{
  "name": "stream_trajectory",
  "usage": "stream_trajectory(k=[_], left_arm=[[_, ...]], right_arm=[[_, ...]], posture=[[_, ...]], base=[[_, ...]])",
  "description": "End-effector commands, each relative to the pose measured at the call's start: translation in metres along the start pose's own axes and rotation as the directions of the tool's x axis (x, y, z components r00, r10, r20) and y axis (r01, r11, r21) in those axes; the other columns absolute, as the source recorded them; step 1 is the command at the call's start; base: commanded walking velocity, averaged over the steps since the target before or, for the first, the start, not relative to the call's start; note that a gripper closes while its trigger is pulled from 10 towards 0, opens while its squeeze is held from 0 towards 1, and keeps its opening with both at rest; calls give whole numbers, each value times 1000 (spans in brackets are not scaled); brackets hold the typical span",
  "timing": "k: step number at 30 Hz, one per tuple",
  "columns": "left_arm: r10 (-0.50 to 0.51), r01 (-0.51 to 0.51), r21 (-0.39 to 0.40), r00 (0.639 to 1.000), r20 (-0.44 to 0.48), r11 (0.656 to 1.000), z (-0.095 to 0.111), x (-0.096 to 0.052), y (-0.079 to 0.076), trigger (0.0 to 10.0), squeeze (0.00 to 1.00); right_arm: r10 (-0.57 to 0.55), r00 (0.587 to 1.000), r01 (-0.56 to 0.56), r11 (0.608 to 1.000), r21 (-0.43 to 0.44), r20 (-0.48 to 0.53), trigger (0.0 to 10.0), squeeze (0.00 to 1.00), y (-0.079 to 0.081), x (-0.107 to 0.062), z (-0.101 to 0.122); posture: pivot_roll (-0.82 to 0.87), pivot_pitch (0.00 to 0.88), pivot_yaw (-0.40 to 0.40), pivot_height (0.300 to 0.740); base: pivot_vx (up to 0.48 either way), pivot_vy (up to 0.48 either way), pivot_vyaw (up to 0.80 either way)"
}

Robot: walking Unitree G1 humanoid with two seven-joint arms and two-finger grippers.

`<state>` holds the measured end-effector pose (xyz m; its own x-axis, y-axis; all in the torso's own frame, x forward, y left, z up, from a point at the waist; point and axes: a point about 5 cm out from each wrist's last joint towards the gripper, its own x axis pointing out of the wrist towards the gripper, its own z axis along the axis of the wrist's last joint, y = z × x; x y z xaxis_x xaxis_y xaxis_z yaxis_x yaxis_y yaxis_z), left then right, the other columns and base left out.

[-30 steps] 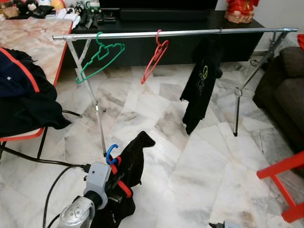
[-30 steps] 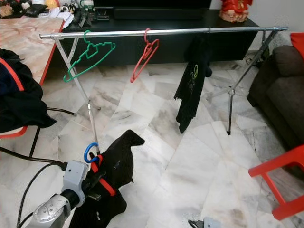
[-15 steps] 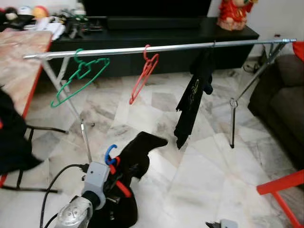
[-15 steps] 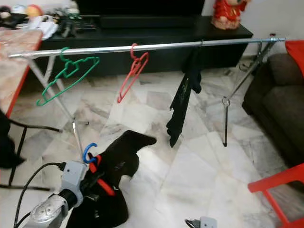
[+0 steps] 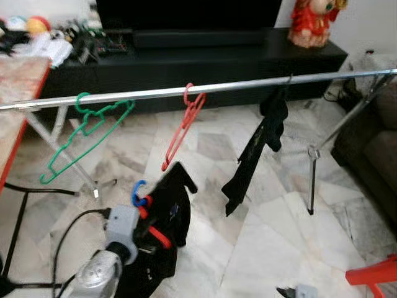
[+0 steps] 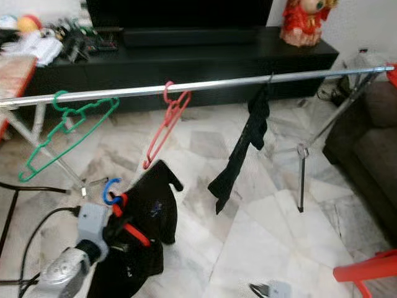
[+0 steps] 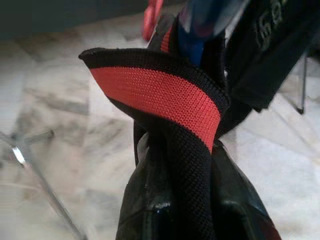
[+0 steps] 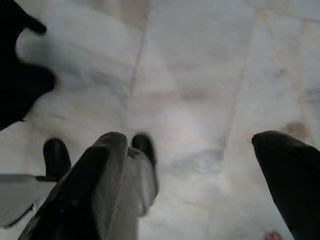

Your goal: Hang hanger

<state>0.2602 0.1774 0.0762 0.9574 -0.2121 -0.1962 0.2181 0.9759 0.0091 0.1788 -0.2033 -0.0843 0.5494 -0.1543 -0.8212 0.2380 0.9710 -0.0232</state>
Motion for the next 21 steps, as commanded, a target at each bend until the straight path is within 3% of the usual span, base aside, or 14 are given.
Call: stream_trajectory(k=[1, 4, 21], left_arm=[[16, -16, -12, 1000, 4, 1000, -2, -2, 0, 10000, 0], [39, -39, -13, 999, 14, 999, 0, -1, 3, 10000, 0], [41, -41, -9, 999, 1, 999, -3, -4, 3, 10000, 0]], right_arm=[[-32, 999, 32, 999, 4, -42, 10000, 0, -11, -2, -13], [-28, 999, 28, 1000, 6, -40, 10000, 0, -10, -2, -13], [-17, 999, 15, 999, -31, -39, 10000, 0, -9, -2, -13]], posture=[[-17, 212, -33, 740], [-17, 213, -32, 740], [-24, 210, -29, 740]], base=[[0, 0, 0], [0, 0, 0], [0, -413, 0]])
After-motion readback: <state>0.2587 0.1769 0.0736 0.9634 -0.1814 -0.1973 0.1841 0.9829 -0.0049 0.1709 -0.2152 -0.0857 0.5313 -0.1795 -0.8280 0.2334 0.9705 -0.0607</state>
